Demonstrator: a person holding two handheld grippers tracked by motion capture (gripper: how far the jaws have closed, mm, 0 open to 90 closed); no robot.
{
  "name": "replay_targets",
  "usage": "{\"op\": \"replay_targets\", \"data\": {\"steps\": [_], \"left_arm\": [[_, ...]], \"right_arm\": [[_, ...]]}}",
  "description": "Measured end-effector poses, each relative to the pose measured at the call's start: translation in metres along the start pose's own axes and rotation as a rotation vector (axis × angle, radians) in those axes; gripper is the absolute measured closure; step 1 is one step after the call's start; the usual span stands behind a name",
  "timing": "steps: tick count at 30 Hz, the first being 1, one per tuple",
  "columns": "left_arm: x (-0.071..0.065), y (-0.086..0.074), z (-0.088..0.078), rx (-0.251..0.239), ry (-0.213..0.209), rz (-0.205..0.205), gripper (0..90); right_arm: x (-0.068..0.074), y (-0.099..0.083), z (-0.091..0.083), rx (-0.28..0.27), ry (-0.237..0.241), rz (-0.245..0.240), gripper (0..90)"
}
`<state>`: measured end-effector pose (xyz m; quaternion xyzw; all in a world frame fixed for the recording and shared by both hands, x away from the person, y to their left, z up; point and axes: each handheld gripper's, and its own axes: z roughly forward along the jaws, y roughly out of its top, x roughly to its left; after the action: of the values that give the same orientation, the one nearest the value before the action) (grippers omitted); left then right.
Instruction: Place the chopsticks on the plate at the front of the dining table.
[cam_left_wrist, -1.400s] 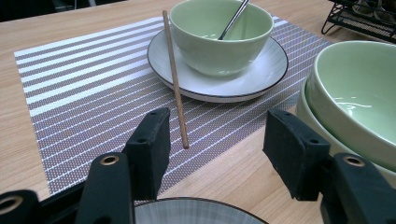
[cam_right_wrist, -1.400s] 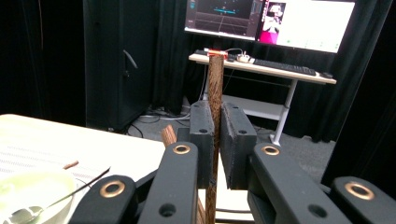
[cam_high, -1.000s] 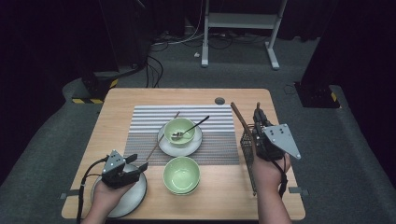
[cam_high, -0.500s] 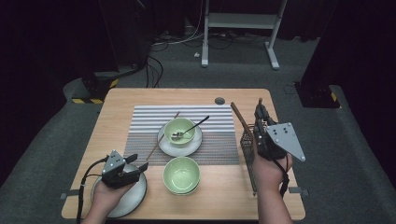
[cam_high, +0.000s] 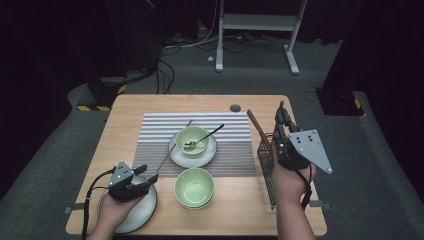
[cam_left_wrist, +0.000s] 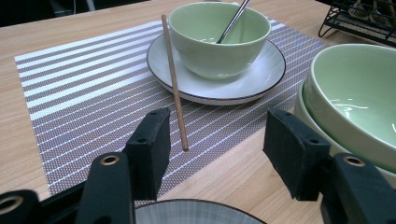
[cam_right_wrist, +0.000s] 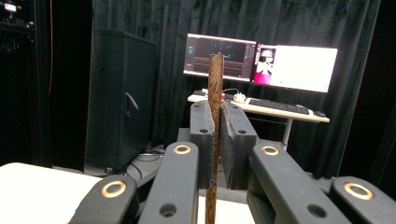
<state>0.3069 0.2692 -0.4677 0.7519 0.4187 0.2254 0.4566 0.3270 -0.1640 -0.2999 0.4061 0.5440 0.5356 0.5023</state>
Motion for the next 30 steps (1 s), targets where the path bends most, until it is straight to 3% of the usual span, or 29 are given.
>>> {"op": "replay_targets", "data": {"steps": [18, 30], "left_arm": [[0.001, 0.000, -0.001, -0.001, 0.002, -0.003, 41.4], [0.000, 0.001, -0.001, -0.002, 0.002, -0.001, 41.4]], "right_arm": [[0.003, 0.011, -0.001, -0.031, -0.004, -0.015, 84.0], [0.012, 0.021, -0.001, -0.046, 0.012, -0.039, 84.0]]}}
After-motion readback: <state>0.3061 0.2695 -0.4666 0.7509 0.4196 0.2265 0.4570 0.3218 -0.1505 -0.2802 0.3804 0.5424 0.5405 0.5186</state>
